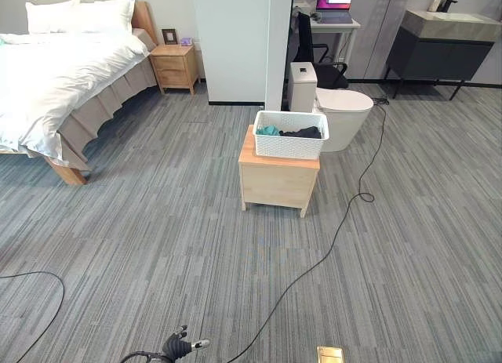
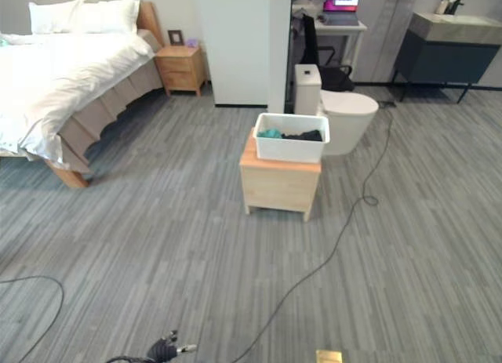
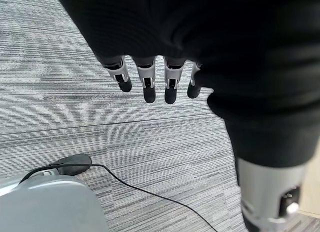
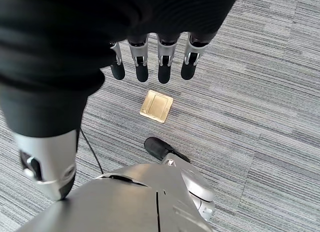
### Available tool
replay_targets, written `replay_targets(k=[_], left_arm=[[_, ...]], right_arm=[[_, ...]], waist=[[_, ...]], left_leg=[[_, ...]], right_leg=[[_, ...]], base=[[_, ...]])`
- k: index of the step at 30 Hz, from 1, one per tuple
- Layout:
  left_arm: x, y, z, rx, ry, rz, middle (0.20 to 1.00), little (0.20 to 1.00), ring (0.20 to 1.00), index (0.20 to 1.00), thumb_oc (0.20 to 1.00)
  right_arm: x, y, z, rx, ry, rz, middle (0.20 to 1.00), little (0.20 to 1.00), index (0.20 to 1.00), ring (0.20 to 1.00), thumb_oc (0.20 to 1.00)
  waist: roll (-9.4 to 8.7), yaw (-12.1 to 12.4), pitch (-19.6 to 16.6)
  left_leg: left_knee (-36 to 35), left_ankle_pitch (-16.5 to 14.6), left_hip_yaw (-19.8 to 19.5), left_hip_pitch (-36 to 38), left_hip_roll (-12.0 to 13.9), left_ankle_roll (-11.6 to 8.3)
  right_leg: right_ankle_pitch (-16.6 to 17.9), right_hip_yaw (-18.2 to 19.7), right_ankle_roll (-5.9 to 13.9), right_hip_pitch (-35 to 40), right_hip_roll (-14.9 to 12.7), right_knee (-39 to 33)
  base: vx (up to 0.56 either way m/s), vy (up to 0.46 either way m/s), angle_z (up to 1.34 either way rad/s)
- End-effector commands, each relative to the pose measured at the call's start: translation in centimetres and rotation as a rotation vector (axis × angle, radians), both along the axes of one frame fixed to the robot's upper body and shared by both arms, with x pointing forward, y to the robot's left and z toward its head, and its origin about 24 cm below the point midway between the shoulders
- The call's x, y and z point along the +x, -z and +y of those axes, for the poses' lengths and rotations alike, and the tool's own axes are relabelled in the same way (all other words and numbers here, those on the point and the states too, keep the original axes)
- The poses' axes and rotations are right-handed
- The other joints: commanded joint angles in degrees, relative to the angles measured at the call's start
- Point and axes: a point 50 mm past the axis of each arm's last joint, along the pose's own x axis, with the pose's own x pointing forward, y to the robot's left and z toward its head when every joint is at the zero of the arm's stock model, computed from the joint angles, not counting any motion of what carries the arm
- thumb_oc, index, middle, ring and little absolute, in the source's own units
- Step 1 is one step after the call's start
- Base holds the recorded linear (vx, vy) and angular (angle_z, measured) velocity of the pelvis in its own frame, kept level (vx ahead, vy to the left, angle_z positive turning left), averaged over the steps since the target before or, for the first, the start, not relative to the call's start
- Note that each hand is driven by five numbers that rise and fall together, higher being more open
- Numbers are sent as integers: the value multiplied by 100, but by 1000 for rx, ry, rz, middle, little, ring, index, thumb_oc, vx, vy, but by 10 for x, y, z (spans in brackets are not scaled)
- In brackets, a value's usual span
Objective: Grab the laundry basket,head to the washer,open it,put in the laundry and shut it.
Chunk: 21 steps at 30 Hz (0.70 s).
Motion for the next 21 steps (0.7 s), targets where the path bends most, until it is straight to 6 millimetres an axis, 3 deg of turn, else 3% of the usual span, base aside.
replay_targets(k=[1,9,14,15,17,18,19,21], left_arm=[[18,-5,6,-8,-42,-50,1000,1000,1000,1000,1000],[18,-5,7,-7,-54,-49,1000,1000,1000,1000,1000],[27,-9,9,2,-48,-77,1000,1000,1000,1000,1000],[29,-10,10,-2,-55,-88,1000,1000,1000,1000,1000],[30,-10,10,-4,-54,-90,1000,1000,1000,1000,1000],[32,-11,10,-5,-55,-98,1000,1000,1000,1000,1000],[38,-14,9,-18,-56,-120,1000,1000,1000,1000,1000],[39,-15,9,-18,-64,-130,1000,1000,1000,1000,1000]], right_arm=[[-7,2,1,0,-13,64,1000,1000,1000,1000,1000],[-4,1,-2,-2,4,47,1000,1000,1000,1000,1000],[0,-1,-6,-2,54,16,1000,1000,1000,1000,1000],[0,-1,-7,4,80,9,1000,1000,1000,1000,1000],[1,-2,-7,3,83,4,1000,1000,1000,1000,1000],[4,-2,-8,2,90,-9,1000,1000,1000,1000,1000],[11,-4,-13,-4,104,-34,1000,1000,1000,1000,1000],[20,-7,-16,-8,133,-74,1000,1000,1000,1000,1000]], waist=[[-235,-26,112],[-202,-32,151],[-223,-66,266],[-292,-57,400],[-302,-51,452],[-324,-40,564],[-328,20,782],[-372,8,847]], left_leg=[[-175,68,-233,-244,129,-83],[-175,140,-275,-297,229,-147],[-175,297,-389,-378,416,-237],[314,214,-446,-543,502,-277],[567,186,-463,-653,526,-276],[1097,251,-514,-966,545,-305],[2207,740,-633,-1610,503,-265],[2988,849,-347,-2138,531,-157]], right_leg=[[-460,-240,359,313,-382,51],[-527,-243,297,282,-283,51],[-653,-88,118,259,-51,51],[-702,-14,-21,351,48,51],[-728,-32,-60,381,63,51],[-745,-81,-138,427,79,76],[-832,-167,-296,434,133,257],[-933,-266,-357,462,146,277]], base=[[3,-62,0],[2,-55,0],[24,-130,3],[17,-118,3],[6,-122,9],[-22,-181,16],[-22,-201,22],[31,-128,24]])
